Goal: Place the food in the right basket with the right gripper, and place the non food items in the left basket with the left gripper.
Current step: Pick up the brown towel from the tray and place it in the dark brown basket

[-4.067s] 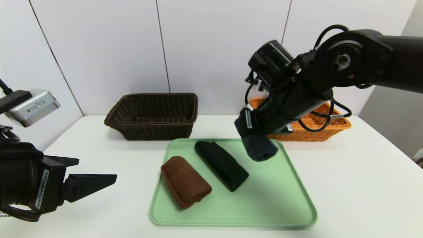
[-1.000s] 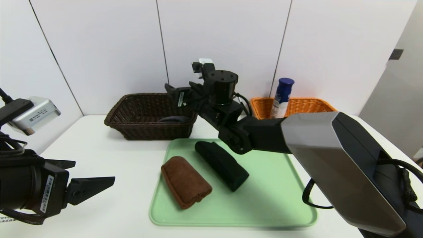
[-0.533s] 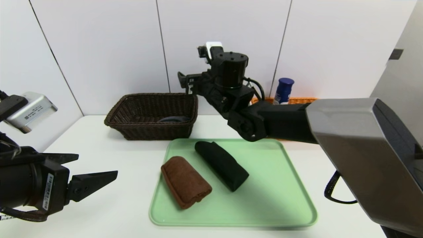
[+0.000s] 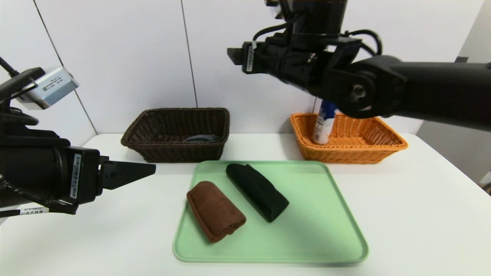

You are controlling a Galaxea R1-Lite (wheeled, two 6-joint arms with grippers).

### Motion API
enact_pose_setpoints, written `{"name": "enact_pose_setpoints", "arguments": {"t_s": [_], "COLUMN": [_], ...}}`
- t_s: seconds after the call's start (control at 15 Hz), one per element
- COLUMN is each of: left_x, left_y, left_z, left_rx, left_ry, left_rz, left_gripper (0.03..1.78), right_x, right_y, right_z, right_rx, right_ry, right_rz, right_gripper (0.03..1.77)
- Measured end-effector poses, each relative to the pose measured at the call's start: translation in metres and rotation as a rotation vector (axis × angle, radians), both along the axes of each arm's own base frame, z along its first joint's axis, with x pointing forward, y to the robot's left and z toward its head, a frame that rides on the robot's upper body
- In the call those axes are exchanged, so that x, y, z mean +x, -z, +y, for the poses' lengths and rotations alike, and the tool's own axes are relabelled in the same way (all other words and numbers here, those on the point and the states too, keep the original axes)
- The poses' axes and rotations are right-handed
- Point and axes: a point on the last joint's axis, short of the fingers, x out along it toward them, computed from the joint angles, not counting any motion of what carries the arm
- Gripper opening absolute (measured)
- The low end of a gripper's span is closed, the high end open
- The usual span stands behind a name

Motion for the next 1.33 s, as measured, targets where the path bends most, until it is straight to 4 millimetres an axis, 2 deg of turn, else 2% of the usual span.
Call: {"name": "enact_pose_setpoints", "arguments": {"t_s": [0.2, 0.33, 0.53, 0.73, 1.0, 1.33], "left_x": [0.011, 0.023, 0.046, 0.064, 0.079, 0.092], "left_y": [-0.014, -0.023, -0.034, -0.029, -0.001, 0.022], "left_z": [-0.011, -0.022, -0.051, -0.086, -0.122, -0.14], "left_rx": [0.04, 0.057, 0.049, 0.017, -0.053, -0.064], "left_ry": [-0.004, -0.055, -0.154, -0.243, -0.422, -0.498], "left_rz": [0.103, 0.173, 0.274, 0.415, 0.594, 0.658], "left_gripper": [1.69, 1.69, 1.69, 1.69, 1.69, 1.69], "right_x": [-0.031, -0.052, -0.073, -0.088, -0.094, -0.101], "right_y": [-0.017, -0.02, -0.018, -0.012, -0.008, 0.0], "right_z": [-0.036, -0.061, -0.11, -0.143, -0.153, -0.153], "right_rx": [-0.147, -0.246, -0.345, -0.326, -0.288, -0.312], "right_ry": [0.018, 0.045, 0.179, 0.302, 0.343, 0.332], "right_rz": [0.183, 0.317, 0.53, 0.714, 0.762, 0.791], "right_gripper": [1.68, 1.69, 1.69, 1.69, 1.69, 1.69]}}
